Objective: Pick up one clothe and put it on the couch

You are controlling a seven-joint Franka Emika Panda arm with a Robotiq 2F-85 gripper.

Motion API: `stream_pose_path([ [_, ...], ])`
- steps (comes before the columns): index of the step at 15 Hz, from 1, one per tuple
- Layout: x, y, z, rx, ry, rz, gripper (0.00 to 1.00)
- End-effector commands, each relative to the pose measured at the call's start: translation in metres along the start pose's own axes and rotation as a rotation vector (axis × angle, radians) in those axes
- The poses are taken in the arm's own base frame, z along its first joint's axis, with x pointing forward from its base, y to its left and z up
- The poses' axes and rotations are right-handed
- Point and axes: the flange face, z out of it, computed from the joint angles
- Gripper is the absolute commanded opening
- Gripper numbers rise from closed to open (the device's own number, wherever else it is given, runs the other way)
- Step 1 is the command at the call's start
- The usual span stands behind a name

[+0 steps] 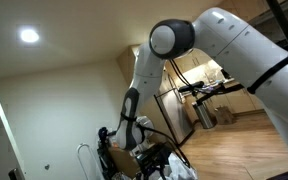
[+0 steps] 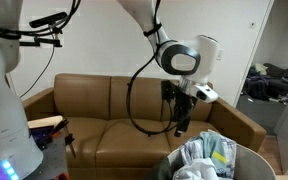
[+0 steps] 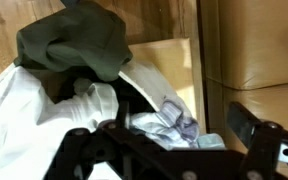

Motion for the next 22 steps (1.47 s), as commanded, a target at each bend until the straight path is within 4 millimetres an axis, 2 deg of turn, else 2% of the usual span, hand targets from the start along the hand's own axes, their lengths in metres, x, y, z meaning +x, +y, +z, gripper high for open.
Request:
stream_pose_path([
  [1, 0.046, 0.025, 0.017, -0.029, 0.010, 0.037, 1.00],
  [5, 0.089, 0.062, 0.026, -0.078, -0.029, 0.036, 1.00],
  [6, 0.069, 0.051, 0.024, -0.063, 0.004, 0.065, 1.00],
  [8, 0.076, 0.058, 0.028, -0.067, -0.001, 0.072, 1.00],
  [10, 0.080, 0.052, 0.033, -0.084, 0.007, 0.064, 1.00],
  [13, 0.100, 0.063, 0.066, -0.134, 0.008, 0.102, 1.00],
  [22, 0.138, 0.106, 0.159, -0.234, 0.000, 0.195, 1.00],
])
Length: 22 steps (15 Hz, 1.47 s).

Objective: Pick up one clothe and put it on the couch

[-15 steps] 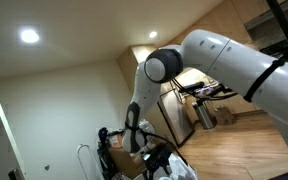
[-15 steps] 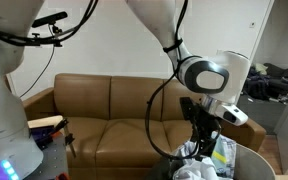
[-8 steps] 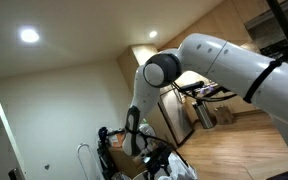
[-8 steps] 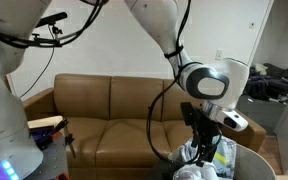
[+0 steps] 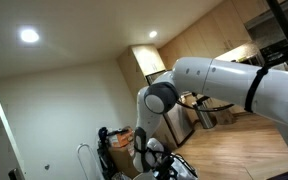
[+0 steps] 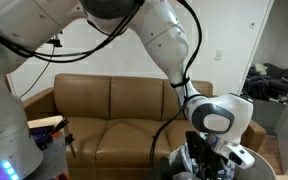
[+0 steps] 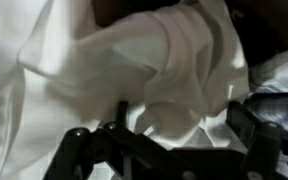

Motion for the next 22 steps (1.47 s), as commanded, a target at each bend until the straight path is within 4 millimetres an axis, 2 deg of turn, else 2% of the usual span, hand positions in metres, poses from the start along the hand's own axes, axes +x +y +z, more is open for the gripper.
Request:
stream_pose_path([
  [1, 0.020, 0.002, 0.035, -0.053, 0.011, 0.041, 1.00],
  [4, 0.029, -0.002, 0.055, -0.069, -0.001, 0.031, 1.00],
  [5, 0.031, -0.004, 0.058, -0.067, -0.003, 0.030, 0.75],
  [6, 0.033, -0.007, 0.059, -0.063, -0.010, 0.023, 0.73],
  [8, 0.034, -0.011, 0.052, -0.043, -0.018, 0.013, 0.59],
  [16, 0.026, -0.029, -0.031, 0.026, -0.008, -0.042, 0.07],
  [20, 0.023, -0.028, -0.071, 0.047, -0.002, -0.063, 0.01],
  [22, 0.022, -0.028, -0.086, 0.061, 0.002, -0.082, 0.02],
])
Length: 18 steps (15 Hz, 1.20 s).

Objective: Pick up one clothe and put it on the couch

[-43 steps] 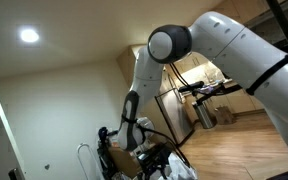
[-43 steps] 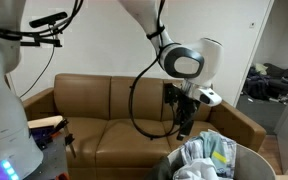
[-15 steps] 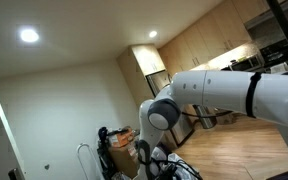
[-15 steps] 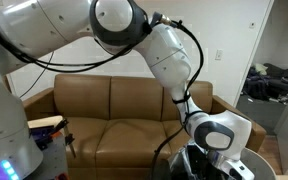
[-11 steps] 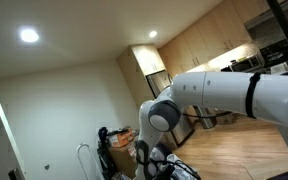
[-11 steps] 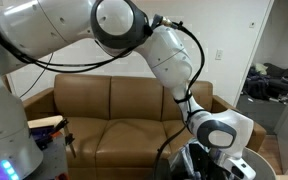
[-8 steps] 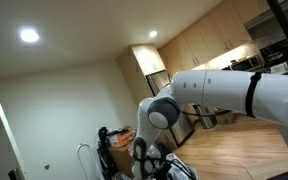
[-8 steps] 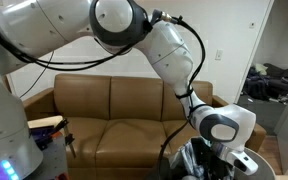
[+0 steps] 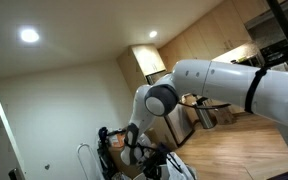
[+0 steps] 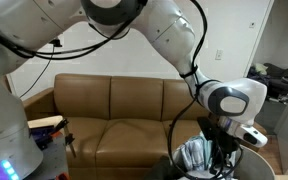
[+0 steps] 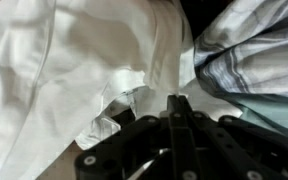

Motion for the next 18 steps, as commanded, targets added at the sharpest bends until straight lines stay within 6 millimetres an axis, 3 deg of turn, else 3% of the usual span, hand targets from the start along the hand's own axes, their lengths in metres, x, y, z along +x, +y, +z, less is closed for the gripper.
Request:
stream_pose_path([
  [1, -0.009, 0.006, -0.030, 0.024, -0.003, -0.026, 0.03],
  [4, -0.009, 0.006, -0.029, 0.003, -0.038, -0.020, 0.05],
  [5, -0.009, 0.008, -0.024, -0.014, -0.062, -0.015, 0.30],
  [8, -0.011, 0.014, -0.004, -0.037, -0.132, 0.005, 0.36],
  [14, -0.002, 0.030, 0.052, -0.109, -0.132, 0.099, 0.75],
  [18, 0.012, 0.028, 0.099, -0.125, -0.050, 0.118, 0.98],
])
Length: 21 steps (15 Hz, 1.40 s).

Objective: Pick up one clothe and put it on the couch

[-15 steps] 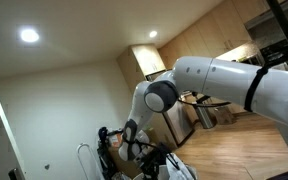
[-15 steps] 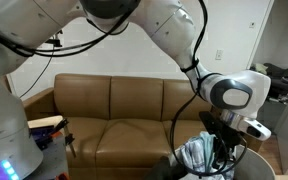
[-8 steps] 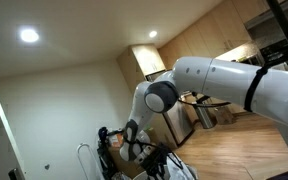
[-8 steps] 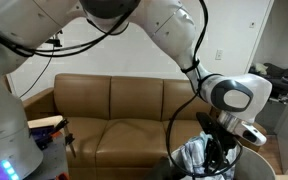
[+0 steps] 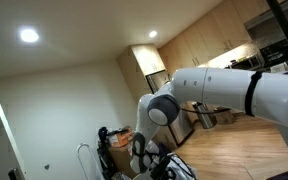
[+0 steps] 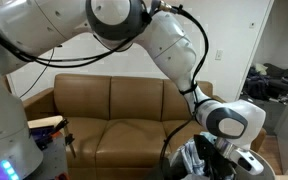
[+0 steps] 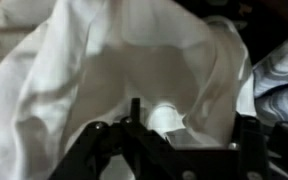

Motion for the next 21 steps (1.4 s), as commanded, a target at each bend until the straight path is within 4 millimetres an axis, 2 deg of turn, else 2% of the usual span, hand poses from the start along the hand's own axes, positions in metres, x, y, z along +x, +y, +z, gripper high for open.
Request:
stream_pose_path([
  [1, 0.019, -0.010, 0.035, -0.022, 0.063, 0.042, 1.00],
  [2, 0.021, -0.012, 0.042, -0.015, 0.063, 0.055, 0.64],
  [3, 0.021, -0.015, 0.047, -0.019, 0.069, 0.061, 0.68],
  [4, 0.021, -0.017, 0.049, -0.018, 0.064, 0.061, 0.67],
  [8, 0.019, -0.021, 0.038, 0.012, 0.040, 0.047, 0.39],
  [13, 0.011, -0.024, 0.006, 0.052, 0.001, 0.000, 0.08],
  [14, 0.008, -0.024, -0.001, 0.061, -0.001, -0.016, 0.03],
  [16, 0.001, -0.024, -0.022, 0.067, 0.005, -0.047, 0.02],
  [21, -0.020, -0.003, -0.110, 0.105, 0.130, -0.105, 0.04],
])
